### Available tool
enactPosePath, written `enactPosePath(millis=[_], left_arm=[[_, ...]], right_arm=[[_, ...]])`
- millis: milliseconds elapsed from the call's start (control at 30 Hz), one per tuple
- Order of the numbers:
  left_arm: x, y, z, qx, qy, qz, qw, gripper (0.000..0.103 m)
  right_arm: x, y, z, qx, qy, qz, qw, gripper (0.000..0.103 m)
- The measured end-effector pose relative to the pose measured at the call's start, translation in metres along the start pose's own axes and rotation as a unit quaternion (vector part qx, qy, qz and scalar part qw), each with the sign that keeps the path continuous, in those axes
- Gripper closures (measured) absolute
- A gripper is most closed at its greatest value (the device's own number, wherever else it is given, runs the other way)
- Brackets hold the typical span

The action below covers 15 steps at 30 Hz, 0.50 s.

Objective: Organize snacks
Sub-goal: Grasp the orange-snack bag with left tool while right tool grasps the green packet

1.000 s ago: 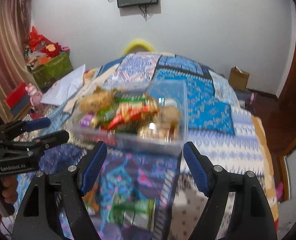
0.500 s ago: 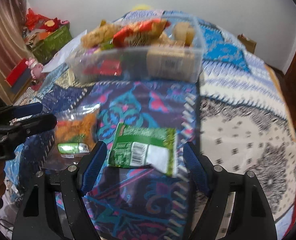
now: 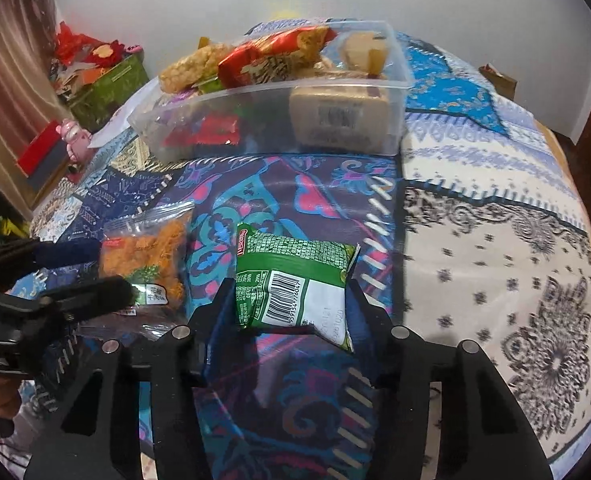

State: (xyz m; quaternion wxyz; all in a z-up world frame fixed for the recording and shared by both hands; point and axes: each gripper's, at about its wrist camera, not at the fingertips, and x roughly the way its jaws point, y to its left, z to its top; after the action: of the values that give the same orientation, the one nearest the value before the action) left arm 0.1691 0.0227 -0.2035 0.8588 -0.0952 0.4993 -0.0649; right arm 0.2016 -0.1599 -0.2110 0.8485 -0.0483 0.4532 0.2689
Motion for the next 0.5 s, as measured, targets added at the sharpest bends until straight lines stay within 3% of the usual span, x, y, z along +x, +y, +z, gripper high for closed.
enactPosePath(millis=[233, 500], left_arm=[[0.026, -0.014, 0.008, -0.002, 0.021, 0.005, 0.9998, 0.025], [0.038, -0.020, 0.017, -0.004, -0.005, 0.044, 0.9990, 0.026]], right_arm=[[-0.021, -0.009, -0.001, 0.004, -0.024, -0.010, 1.000, 0.054], [-0.030, -0.016, 0.001, 0.015, -0.040, -0.011, 0.999, 0.054]])
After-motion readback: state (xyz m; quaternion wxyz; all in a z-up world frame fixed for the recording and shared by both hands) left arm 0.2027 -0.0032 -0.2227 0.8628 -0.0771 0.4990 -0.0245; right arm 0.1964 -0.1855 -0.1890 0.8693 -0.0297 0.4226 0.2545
